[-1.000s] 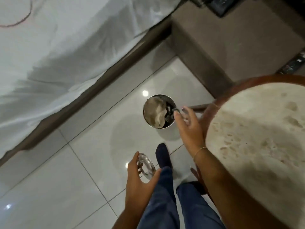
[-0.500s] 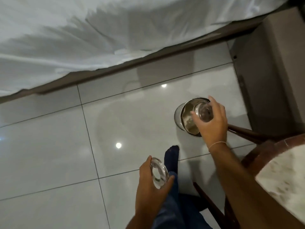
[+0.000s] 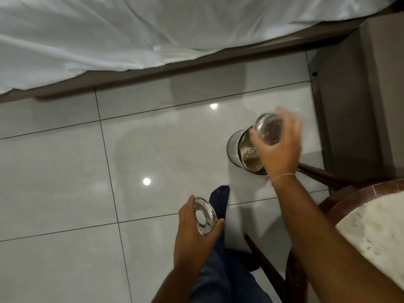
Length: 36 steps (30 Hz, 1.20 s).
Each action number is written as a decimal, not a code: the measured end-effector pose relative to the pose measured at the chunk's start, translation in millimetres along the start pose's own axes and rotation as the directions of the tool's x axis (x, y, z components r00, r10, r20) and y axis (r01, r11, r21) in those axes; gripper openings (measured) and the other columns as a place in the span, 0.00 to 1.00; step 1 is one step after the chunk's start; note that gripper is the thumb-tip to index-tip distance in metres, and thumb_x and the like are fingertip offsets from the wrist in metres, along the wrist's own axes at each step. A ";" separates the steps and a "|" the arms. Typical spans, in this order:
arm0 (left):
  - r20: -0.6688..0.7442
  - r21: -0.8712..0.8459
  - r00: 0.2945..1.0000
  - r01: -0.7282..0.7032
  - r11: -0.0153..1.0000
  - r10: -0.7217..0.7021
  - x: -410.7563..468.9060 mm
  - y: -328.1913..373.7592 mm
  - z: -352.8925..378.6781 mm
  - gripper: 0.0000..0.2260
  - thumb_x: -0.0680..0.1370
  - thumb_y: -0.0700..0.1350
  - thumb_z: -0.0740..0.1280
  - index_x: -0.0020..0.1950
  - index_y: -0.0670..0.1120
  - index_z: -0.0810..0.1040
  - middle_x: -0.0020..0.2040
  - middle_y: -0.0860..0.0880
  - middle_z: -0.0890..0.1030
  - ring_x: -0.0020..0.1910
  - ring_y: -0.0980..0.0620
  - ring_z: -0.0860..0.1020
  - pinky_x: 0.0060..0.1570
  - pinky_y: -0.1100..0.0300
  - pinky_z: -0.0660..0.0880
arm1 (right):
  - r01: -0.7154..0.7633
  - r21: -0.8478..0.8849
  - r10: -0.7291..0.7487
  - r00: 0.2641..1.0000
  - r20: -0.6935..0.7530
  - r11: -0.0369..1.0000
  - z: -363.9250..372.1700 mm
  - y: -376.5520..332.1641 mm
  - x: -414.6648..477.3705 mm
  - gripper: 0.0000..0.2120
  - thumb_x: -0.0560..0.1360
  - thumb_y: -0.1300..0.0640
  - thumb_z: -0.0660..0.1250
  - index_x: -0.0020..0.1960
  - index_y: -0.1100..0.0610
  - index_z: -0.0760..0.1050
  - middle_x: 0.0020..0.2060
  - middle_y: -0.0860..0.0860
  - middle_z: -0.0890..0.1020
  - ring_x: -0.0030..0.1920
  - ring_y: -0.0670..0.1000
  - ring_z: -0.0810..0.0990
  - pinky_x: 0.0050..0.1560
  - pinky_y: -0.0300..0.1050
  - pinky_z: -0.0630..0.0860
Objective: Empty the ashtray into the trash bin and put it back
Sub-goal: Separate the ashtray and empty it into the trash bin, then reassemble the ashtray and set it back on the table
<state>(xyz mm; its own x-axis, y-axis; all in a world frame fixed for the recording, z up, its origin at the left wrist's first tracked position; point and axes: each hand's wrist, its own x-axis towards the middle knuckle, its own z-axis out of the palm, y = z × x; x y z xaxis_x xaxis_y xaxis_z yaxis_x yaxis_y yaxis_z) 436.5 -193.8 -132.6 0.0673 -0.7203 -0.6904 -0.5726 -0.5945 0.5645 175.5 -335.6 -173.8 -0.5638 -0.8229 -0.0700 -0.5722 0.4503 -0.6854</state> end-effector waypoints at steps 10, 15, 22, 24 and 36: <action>0.004 0.064 0.997 -0.080 0.995 0.080 12.6 17.6 10.9 0.46 0.72 0.62 0.80 0.83 0.57 0.59 0.79 0.54 0.68 0.75 0.52 0.72 0.71 0.56 0.73 | -0.090 -0.022 0.092 0.989 0.120 0.996 13.5 5.3 -14.2 0.42 0.78 0.43 0.79 0.86 0.45 0.65 0.74 0.52 0.74 0.71 0.54 0.78 0.67 0.46 0.81; 0.006 0.025 0.989 -0.151 0.988 0.151 16.3 48.8 23.2 0.45 0.71 0.63 0.80 0.82 0.61 0.59 0.74 0.62 0.66 0.72 0.57 0.72 0.68 0.58 0.73 | -0.582 0.518 0.604 0.783 0.150 0.626 -7.2 19.0 -29.4 0.38 0.79 0.47 0.78 0.85 0.47 0.68 0.69 0.51 0.81 0.70 0.55 0.81 0.70 0.55 0.82; 0.240 0.025 0.881 -0.427 0.904 0.409 -6.8 122.3 39.5 0.47 0.66 0.73 0.78 0.81 0.64 0.63 0.73 0.66 0.70 0.69 0.68 0.73 0.62 0.76 0.71 | -0.661 0.734 0.525 0.574 0.629 -0.157 -106.9 24.6 -94.4 0.32 0.85 0.33 0.63 0.77 0.56 0.78 0.68 0.61 0.87 0.65 0.60 0.88 0.56 0.58 0.89; 0.352 0.054 0.802 -0.532 0.845 0.482 -20.7 146.8 53.7 0.47 0.67 0.70 0.79 0.82 0.63 0.63 0.74 0.65 0.71 0.71 0.67 0.73 0.65 0.74 0.71 | -0.668 0.733 0.491 0.599 0.633 -0.130 -134.2 32.6 -118.4 0.32 0.84 0.32 0.63 0.76 0.55 0.81 0.69 0.60 0.87 0.68 0.59 0.87 0.61 0.57 0.87; 0.811 0.103 0.384 -0.837 0.538 0.441 -131.8 179.1 187.0 0.54 0.66 0.69 0.81 0.85 0.63 0.56 0.74 0.72 0.63 0.71 0.73 0.67 0.63 0.81 0.65 | -0.492 0.826 0.583 0.598 0.550 -0.275 -270.0 91.4 -232.9 0.28 0.79 0.37 0.67 0.70 0.53 0.86 0.68 0.58 0.88 0.67 0.54 0.88 0.58 0.44 0.88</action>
<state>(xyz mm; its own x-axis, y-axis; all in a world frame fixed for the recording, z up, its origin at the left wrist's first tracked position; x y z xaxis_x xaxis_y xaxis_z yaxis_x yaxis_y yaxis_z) 172.3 -138.5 -25.1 -0.8896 -0.2490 -0.3828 -0.4486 0.3194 0.8347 93.8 -9.3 -24.4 -0.3432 -0.4202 -0.8401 0.9267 -0.0057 -0.3757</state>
